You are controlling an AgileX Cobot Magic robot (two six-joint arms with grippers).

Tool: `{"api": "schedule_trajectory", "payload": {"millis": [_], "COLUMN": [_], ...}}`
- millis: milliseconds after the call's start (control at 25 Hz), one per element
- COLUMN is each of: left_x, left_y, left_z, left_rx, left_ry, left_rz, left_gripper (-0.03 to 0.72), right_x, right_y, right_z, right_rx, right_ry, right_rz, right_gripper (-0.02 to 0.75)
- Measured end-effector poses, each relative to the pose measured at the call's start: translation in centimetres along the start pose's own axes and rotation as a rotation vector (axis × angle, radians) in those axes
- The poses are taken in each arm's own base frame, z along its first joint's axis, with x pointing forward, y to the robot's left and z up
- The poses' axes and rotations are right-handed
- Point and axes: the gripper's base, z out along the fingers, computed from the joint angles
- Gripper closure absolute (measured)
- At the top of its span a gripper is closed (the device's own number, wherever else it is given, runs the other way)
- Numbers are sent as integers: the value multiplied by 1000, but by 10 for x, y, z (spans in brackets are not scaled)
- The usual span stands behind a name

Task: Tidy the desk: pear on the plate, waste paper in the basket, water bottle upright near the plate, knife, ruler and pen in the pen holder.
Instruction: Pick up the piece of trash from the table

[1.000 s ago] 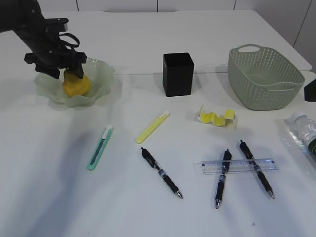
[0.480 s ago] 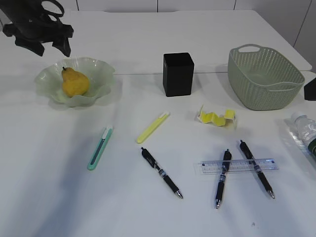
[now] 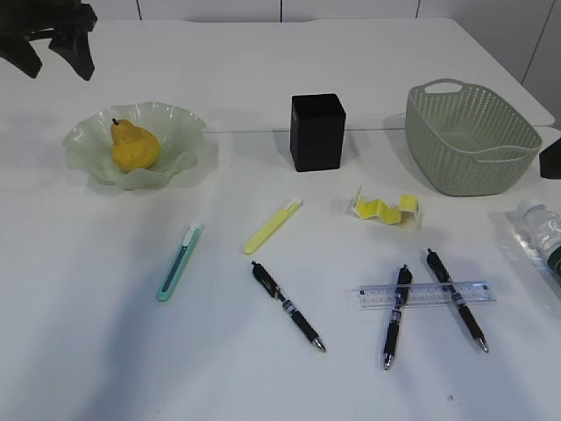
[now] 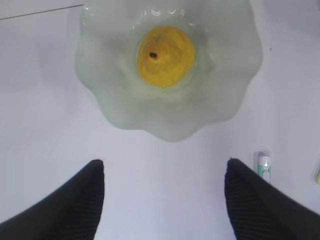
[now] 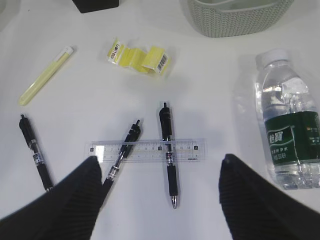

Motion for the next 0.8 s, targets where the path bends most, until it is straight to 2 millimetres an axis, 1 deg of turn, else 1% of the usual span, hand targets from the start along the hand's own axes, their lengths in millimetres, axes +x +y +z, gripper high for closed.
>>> {"api": "schedule_trajectory", "payload": {"millis": [120, 240, 440, 560, 680, 800], "left_x": [6, 21, 58, 79, 101, 124], "left_y": [0, 0, 1, 1, 2, 2], "left_z": [-13, -16, -17, -25, -36, -49], "left_rx": [0, 0, 11, 16, 16, 18], "left_ry": [-2, 39, 137, 145, 136, 128], "left_rz": [7, 19, 39, 41, 44, 44], "left_gripper": [160, 160, 160, 160, 160, 160], "right_x": [0, 2, 5, 4, -3, -18], "right_y": [0, 0, 4, 8, 10, 13], "right_z": [0, 0, 0, 0, -2, 0], "right_rx": [0, 0, -13, -23, -28, -33], "right_ry": [5, 24, 47, 46, 46, 59], "right_rz": [0, -7, -60, -79, -99, -145], "right_gripper": [199, 199, 199, 199, 199, 199]}}
